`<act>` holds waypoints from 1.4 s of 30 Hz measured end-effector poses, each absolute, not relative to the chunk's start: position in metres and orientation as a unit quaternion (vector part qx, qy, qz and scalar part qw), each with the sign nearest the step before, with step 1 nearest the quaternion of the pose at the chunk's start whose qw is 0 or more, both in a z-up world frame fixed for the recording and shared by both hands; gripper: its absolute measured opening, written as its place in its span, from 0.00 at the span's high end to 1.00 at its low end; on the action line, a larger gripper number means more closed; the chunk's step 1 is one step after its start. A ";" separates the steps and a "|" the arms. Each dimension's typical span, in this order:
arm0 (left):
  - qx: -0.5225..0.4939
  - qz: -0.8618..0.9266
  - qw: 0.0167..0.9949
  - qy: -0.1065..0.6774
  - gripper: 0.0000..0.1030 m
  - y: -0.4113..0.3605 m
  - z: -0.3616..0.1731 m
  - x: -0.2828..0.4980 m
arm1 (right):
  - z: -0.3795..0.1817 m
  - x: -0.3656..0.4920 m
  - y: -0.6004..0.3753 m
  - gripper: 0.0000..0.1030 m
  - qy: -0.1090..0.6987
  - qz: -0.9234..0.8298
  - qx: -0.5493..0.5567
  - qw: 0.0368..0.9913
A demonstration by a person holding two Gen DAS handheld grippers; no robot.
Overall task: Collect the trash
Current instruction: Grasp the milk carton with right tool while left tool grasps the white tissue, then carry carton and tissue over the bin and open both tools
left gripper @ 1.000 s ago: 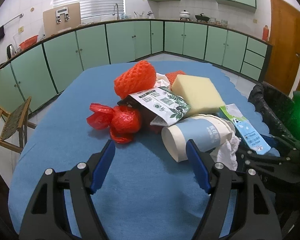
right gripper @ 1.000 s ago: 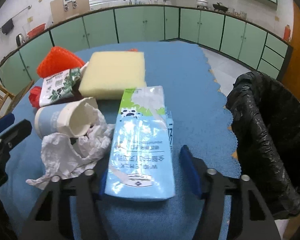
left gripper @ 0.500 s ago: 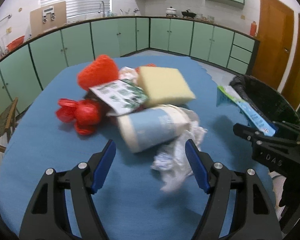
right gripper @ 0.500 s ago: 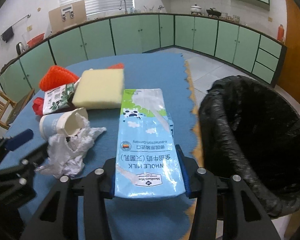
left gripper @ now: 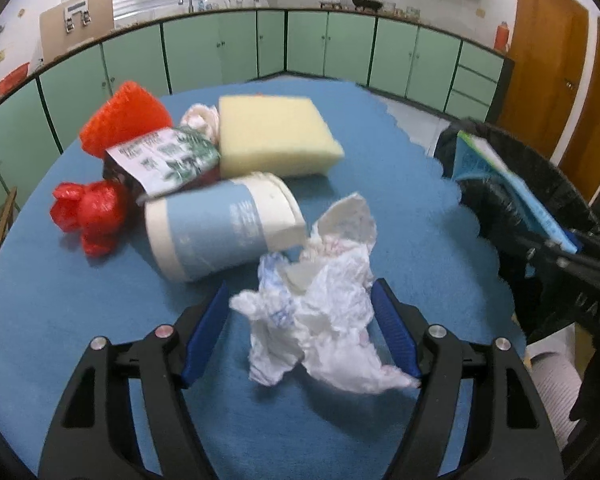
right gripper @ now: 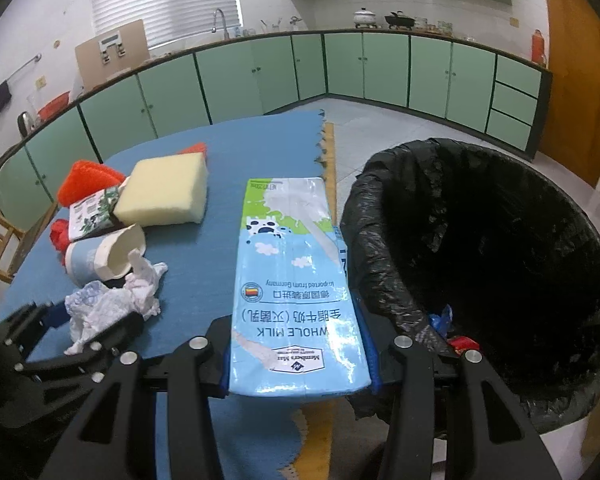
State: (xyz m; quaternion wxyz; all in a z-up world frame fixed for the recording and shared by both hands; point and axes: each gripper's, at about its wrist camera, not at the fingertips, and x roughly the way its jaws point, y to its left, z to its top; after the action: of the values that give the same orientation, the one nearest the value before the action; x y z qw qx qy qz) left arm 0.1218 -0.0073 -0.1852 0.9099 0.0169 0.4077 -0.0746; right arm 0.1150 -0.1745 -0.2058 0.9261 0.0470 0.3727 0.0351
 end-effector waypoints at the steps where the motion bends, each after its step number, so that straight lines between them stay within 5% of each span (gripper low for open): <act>1: 0.016 -0.076 0.907 0.414 0.48 -0.008 -0.188 0.124 | -0.206 0.115 -0.175 0.54 0.372 0.035 0.048 0.926; 6: 0.011 -0.084 0.905 0.416 0.76 -0.008 -0.183 0.127 | -0.204 0.114 -0.175 0.54 0.368 0.037 0.044 0.928; 10: 0.003 -0.099 0.908 0.407 0.82 -0.011 -0.174 0.122 | -0.195 0.112 -0.173 0.54 0.362 0.039 0.043 0.930; 42: 0.018 -0.168 0.942 0.290 0.84 -0.066 -0.067 0.120 | -0.112 0.079 -0.242 0.54 0.280 -0.020 0.078 0.956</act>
State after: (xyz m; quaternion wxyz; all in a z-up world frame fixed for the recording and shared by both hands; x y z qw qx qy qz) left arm 0.1196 -0.0656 -0.0672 0.9421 0.0178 0.2897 -0.1682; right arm 0.0793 -0.2416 -0.1120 0.9565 0.0783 0.2804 -0.0196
